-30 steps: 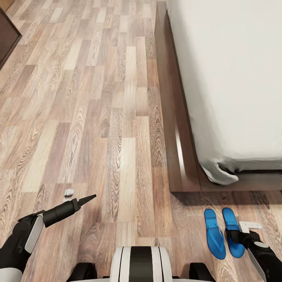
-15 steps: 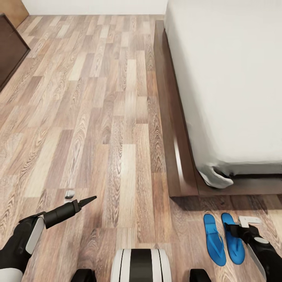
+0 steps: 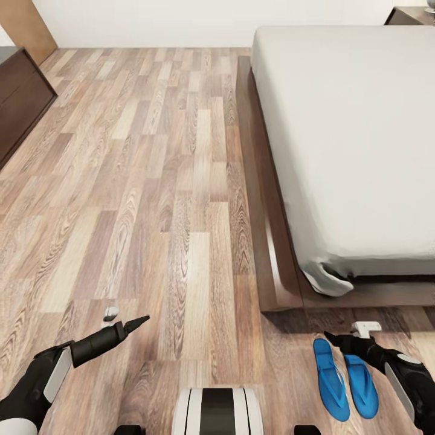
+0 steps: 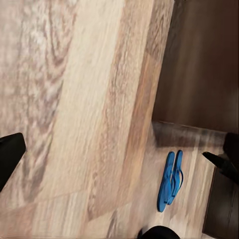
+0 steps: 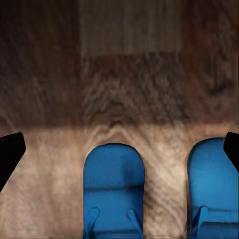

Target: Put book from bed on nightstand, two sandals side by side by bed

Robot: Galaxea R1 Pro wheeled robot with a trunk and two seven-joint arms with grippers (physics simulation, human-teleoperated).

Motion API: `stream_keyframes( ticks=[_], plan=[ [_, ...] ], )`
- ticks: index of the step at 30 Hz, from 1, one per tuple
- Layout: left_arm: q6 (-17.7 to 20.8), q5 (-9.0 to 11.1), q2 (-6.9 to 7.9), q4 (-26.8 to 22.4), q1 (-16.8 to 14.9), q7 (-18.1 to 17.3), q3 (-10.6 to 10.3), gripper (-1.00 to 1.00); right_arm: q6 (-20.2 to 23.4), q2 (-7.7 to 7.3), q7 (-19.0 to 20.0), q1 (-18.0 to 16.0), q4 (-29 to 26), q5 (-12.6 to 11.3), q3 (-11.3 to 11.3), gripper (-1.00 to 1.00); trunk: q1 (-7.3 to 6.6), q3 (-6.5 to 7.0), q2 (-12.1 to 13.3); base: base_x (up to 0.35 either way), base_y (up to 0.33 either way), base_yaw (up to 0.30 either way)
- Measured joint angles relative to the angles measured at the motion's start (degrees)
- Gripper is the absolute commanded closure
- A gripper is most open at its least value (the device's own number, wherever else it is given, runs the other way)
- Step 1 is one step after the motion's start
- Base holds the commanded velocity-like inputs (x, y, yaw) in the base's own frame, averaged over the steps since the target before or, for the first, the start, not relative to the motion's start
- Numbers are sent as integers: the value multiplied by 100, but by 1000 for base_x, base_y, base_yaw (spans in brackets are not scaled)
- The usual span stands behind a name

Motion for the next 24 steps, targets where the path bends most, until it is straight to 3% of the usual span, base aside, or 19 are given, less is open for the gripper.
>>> stream_keyframes(
  ticks=[2,8,11,15,24],
  plan=[
    [-136,-1,9,190,1,22,0,-100,148,-4,271,2,12,-27,-7,-100,-5,44,3,0,0,0],
    [-542,-22,27,781,1,43,-1,-100,290,-7,582,7,49,-62,-10,-100,-21,177,11,0,0,0],
    [-896,-90,60,1251,2,49,0,-100,308,-7,834,8,112,-69,-9,-100,-28,244,15,0,0,0],
    [-1701,-134,180,2008,2,61,-6,-100,307,0,1211,9,558,-76,-7,-100,-39,332,20,0,0,0],
    [-1951,-139,284,2212,2,73,-10,-100,304,2,1341,8,726,-86,-7,-100,-62,532,32,0,0,0]
  ],
)
